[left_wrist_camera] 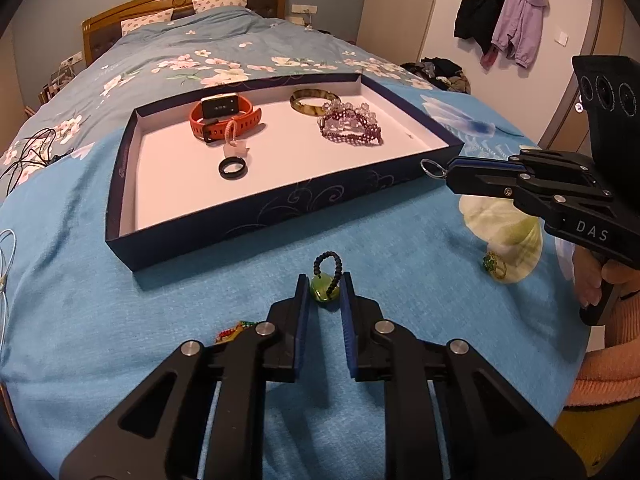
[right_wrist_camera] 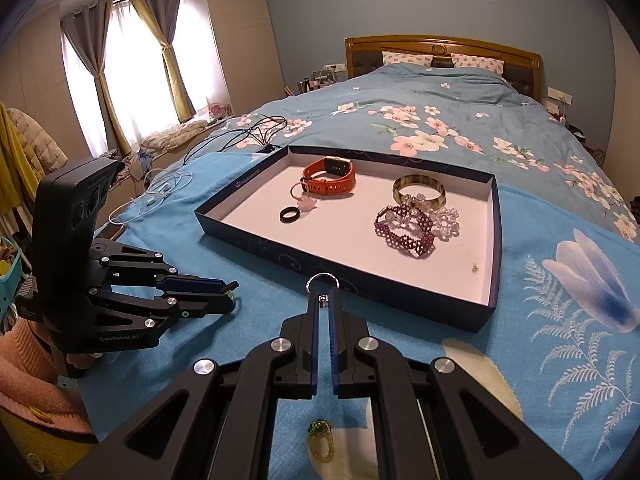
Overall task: Organize jewelry
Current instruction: 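Carry the silver ring with right gripper while left gripper carries the green ring over the box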
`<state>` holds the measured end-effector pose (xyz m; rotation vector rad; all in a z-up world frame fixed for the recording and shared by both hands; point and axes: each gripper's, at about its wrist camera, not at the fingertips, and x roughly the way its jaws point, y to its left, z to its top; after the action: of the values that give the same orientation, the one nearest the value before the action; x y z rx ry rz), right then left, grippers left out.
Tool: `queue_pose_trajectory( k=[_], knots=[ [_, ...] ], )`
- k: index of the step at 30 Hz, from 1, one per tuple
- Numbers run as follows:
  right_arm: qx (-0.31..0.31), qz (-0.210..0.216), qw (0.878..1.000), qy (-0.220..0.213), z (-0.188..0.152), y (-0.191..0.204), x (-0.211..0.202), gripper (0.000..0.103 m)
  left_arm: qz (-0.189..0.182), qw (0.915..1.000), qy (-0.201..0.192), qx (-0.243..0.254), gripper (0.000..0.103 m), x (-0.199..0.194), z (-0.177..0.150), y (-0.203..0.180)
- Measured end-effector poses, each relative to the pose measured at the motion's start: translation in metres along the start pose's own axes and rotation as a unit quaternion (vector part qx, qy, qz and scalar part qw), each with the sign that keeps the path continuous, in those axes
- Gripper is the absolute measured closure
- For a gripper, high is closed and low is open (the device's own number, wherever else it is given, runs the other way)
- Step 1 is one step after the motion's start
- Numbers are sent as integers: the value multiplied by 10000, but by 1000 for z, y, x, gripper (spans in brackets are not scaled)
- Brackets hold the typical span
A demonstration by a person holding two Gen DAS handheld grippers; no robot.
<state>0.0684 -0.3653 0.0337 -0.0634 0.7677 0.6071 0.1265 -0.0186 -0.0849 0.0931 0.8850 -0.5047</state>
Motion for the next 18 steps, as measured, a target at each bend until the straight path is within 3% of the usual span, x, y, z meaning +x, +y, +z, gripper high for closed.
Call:
queue_pose_trajectory(
  k=[18],
  knots=[
    [-55, -130, 9995, -270, 25, -14, -1, 100, 117, 9976, -675, -58, 87, -27, 37, 9]
  ],
)
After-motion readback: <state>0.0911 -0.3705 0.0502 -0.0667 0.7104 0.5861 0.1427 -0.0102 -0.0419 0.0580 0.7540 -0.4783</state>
